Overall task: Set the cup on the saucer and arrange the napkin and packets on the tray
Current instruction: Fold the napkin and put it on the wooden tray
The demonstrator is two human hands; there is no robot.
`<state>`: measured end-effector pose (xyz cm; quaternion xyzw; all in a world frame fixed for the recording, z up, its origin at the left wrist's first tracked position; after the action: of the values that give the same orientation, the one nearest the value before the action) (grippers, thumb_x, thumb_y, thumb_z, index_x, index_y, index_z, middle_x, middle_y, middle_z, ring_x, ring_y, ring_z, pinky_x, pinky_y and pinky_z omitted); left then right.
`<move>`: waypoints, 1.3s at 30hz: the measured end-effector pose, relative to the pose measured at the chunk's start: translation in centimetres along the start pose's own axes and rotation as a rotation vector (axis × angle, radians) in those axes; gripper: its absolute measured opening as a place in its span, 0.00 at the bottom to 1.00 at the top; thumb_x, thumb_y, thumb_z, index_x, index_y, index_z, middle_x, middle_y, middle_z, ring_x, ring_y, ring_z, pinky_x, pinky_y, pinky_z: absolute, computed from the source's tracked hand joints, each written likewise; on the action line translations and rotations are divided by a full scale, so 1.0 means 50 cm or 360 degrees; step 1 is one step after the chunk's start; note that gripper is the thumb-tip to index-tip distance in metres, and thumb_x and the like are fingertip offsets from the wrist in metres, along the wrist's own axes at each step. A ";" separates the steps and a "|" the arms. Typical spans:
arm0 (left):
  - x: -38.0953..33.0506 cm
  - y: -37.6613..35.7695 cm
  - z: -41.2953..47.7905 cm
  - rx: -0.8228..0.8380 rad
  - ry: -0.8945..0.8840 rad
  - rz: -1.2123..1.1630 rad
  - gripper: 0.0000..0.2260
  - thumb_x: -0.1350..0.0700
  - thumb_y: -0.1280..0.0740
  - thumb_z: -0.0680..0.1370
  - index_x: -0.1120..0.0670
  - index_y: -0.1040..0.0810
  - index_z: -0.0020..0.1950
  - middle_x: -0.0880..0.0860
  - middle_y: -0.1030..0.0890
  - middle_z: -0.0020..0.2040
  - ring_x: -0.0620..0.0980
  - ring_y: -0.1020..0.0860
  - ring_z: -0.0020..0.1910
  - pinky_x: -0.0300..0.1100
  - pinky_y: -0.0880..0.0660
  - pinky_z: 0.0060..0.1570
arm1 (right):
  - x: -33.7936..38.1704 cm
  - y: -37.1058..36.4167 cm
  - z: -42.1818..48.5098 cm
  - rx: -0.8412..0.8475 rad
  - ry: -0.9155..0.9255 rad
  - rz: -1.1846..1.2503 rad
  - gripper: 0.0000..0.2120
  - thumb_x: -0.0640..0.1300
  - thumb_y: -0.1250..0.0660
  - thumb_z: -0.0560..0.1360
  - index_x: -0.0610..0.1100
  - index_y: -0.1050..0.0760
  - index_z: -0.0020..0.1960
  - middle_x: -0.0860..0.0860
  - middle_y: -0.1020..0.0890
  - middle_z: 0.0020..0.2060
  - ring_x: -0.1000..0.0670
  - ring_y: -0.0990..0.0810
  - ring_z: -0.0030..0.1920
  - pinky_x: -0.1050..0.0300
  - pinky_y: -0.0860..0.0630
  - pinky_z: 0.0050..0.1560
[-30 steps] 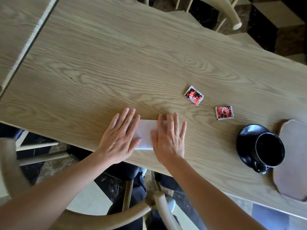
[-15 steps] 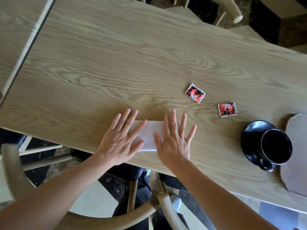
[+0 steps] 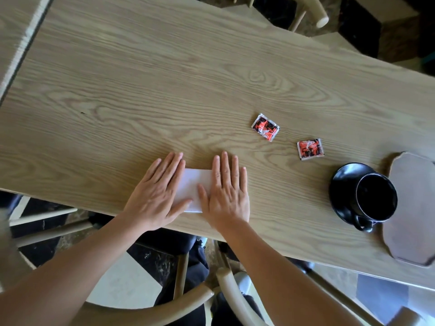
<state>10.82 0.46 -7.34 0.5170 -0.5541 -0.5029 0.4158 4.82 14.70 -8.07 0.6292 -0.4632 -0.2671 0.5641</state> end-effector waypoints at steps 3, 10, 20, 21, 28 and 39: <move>-0.001 -0.003 0.001 0.0072 0.0025 0.0035 0.37 0.38 0.54 0.81 0.64 0.52 0.78 0.62 0.50 0.80 0.60 0.51 0.79 0.57 0.48 0.77 | -0.030 0.006 -0.011 0.0015 -0.0029 0.0002 0.35 0.61 0.54 0.80 0.43 0.56 0.80 0.45 0.52 0.80 0.44 0.58 0.79 0.42 0.55 0.78; 0.005 0.012 0.005 0.0390 0.0224 0.0037 0.39 0.33 0.58 0.77 0.58 0.54 0.80 0.59 0.54 0.81 0.61 0.53 0.79 0.63 0.50 0.74 | -0.035 0.031 -0.015 0.0302 0.0005 -0.0121 0.33 0.61 0.59 0.81 0.48 0.64 0.79 0.49 0.62 0.79 0.44 0.65 0.78 0.40 0.61 0.77; 0.094 0.075 0.008 0.0261 0.0704 -0.0526 0.33 0.41 0.25 0.65 0.51 0.28 0.66 0.54 0.27 0.61 0.59 0.29 0.62 0.53 0.31 0.62 | -0.044 0.121 -0.002 0.0215 -0.0271 0.0017 0.31 0.58 0.32 0.75 0.47 0.38 0.72 0.46 0.33 0.68 0.41 0.33 0.65 0.44 0.34 0.65; 0.097 0.074 0.009 0.0312 0.0741 -0.0568 0.30 0.42 0.26 0.66 0.52 0.27 0.63 0.55 0.26 0.60 0.59 0.29 0.62 0.53 0.30 0.62 | -0.062 0.125 -0.012 0.0215 -0.0382 0.0119 0.31 0.57 0.31 0.74 0.47 0.38 0.71 0.45 0.33 0.68 0.41 0.33 0.64 0.45 0.31 0.64; 0.046 0.056 -0.006 0.0701 0.0758 -0.0584 0.25 0.34 0.38 0.70 0.56 0.29 0.32 0.56 0.24 0.36 0.59 0.23 0.40 0.46 0.25 0.42 | -0.135 0.111 -0.146 -0.0006 -0.1164 0.0906 0.38 0.51 0.30 0.73 0.43 0.43 0.76 0.41 0.35 0.70 0.38 0.37 0.67 0.44 0.37 0.67; -0.026 0.014 -0.006 0.0414 0.0628 -0.1047 0.11 0.45 0.27 0.69 0.45 0.29 0.40 0.43 0.24 0.31 0.44 0.24 0.31 0.39 0.33 0.32 | -0.060 0.025 -0.237 0.0093 -0.1434 0.1415 0.10 0.48 0.29 0.71 0.50 0.31 0.40 0.54 0.22 0.37 0.51 0.23 0.40 0.57 0.30 0.36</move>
<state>11.15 1.70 -6.52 0.8015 -0.3277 -0.4260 0.2621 13.34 22.91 -4.84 0.2176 -0.8794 -0.2330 0.3536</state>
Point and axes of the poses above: each hand's wrist, its own z-axis towards the middle knuckle, its own y-axis out of the back of the hand, x = y × z, the point moved 7 cm from there along z, towards the middle knuckle
